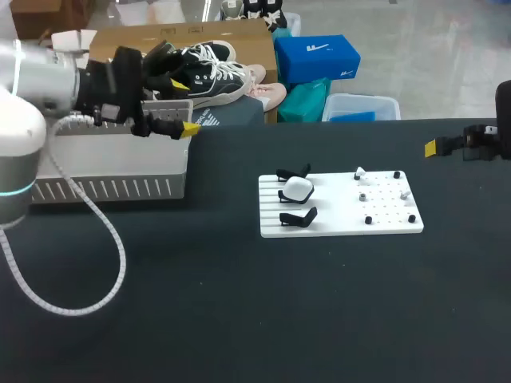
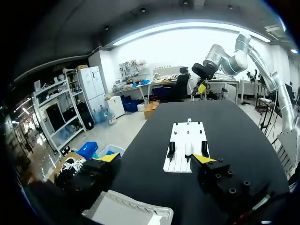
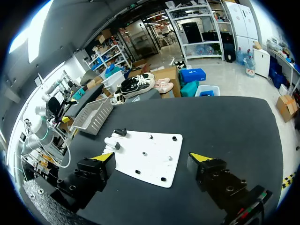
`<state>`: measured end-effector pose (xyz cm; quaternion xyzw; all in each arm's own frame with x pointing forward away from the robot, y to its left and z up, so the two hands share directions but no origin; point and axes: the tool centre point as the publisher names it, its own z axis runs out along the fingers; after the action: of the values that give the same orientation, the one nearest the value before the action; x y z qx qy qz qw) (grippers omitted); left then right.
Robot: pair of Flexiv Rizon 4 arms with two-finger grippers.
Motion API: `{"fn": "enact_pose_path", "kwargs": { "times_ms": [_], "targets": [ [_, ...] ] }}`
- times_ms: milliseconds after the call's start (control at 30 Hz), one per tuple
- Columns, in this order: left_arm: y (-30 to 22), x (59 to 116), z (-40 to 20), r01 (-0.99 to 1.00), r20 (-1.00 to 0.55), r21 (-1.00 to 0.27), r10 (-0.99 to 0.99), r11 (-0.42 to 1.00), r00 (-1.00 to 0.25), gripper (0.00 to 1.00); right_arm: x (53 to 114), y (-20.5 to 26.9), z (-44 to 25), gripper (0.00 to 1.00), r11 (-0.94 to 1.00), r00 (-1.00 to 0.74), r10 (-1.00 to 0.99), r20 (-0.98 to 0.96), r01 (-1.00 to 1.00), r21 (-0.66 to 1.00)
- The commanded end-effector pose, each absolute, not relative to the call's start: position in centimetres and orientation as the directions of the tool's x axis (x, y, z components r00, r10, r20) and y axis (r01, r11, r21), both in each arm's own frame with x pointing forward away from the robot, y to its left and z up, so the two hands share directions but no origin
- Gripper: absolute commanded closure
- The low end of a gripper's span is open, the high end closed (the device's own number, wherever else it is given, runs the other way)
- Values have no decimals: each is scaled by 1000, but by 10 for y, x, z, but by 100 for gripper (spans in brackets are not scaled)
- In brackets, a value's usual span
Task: Pick up each earbud case from the left stands, insert the matching earbuds, close the lid, and place the case in the box.
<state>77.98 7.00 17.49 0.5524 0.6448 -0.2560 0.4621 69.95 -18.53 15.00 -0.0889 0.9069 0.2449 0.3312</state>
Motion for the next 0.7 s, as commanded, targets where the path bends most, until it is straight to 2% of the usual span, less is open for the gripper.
{"fn": "enact_pose_path", "kwargs": {
  "times_ms": [33,533,700],
  "targets": [
    [58,777,166,952,-913,177,403,248,64,0,700,-185,150,0,864,-765,0,-644,-324,385],
    [-15,758,147,998,-911,48,411,27,33,0,700,-185,150,0,864,-765,0,-644,-324,385],
    [-30,751,139,999,-890,41,453,-20,46,0,700,-185,150,0,864,-765,0,-644,-324,385]
  ]
}}
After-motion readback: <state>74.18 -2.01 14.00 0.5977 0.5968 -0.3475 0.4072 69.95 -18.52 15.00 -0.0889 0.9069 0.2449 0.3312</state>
